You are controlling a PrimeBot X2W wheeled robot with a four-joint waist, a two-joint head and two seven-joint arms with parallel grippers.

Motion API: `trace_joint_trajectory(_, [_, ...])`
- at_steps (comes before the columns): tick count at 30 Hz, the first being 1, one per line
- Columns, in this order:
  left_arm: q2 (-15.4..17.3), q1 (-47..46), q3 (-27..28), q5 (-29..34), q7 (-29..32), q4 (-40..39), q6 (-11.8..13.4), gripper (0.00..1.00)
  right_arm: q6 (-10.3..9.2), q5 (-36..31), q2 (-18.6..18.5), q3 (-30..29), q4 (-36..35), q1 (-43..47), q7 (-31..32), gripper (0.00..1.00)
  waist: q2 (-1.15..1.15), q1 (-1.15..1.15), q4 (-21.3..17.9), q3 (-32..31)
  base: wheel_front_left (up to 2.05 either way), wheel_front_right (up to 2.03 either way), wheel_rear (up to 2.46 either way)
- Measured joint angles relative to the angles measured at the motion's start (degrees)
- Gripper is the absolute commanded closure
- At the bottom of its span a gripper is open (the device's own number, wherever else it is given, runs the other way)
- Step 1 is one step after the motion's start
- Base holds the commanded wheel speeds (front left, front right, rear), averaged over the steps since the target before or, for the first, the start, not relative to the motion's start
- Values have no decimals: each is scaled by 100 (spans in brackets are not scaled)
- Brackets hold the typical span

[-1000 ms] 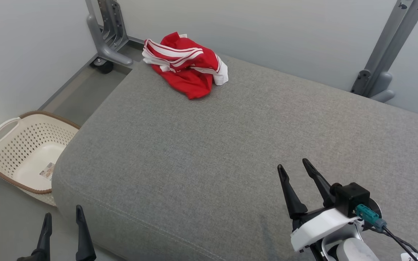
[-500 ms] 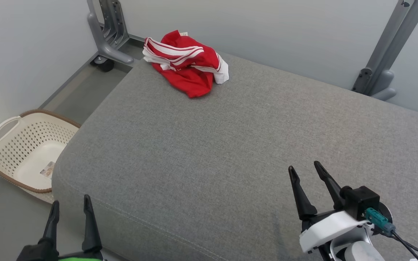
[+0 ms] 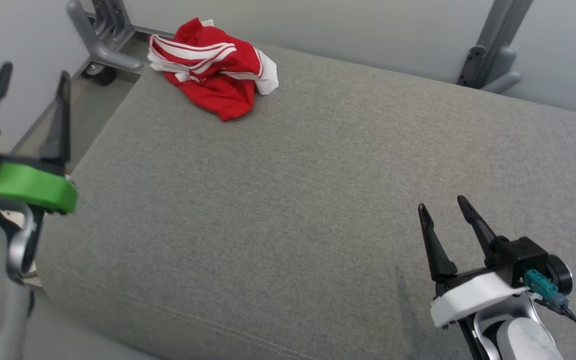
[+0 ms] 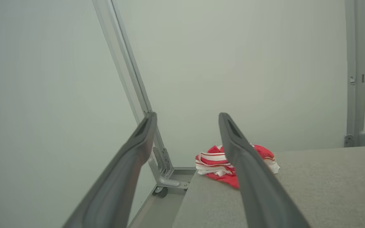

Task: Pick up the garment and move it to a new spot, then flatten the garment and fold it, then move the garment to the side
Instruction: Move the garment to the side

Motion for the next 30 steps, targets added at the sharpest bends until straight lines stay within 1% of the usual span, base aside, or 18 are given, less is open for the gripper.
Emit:
trace_joint_trajectory(3, [441,-860,-63,-100,323,405,-78,0,0,-167,-2,-37,-248,-110,114,0,0,0,-259,181,0,0,0])
trace_joint_trajectory(6, [750,-1602,-172,-358,613,877,-107,0,0,-290,-4,-130,-544,-195,198,0,0,0,-519,421,0,0,0])
trace_joint_trajectory(9, [961,-2205,-338,-639,740,1346,-116,0,0,-396,-4,-258,-837,-268,265,0,0,0,-751,721,0,0,0])
trace_joint_trajectory(13, [1148,-2721,-666,-956,799,1987,-122,0,0,-452,-8,-378,-1329,-361,320,0,0,0,-1031,1173,0,0,0])
trace_joint_trajectory(17, [1184,-3117,-921,-1225,721,2614,-123,0,0,-489,-9,-447,-1747,-426,378,0,0,1,-1278,1651,0,0,0])
trace_joint_trajectory(22, [1127,-3415,-1360,-1584,615,3281,-123,0,0,-541,-10,-543,-2008,-429,397,0,0,1,-1540,2218,0,0,0])
trace_joint_trajectory(26, [1127,-3659,-1716,-1879,555,3648,-123,0,0,-579,-11,-568,-2132,-430,398,0,0,1,-1710,2602,0,0,0])
trace_joint_trajectory(30, [1135,-3920,-1958,-2140,453,3933,-123,0,0,-603,-11,-576,-2216,-456,420,0,0,1,-1848,2915,0,0,0])
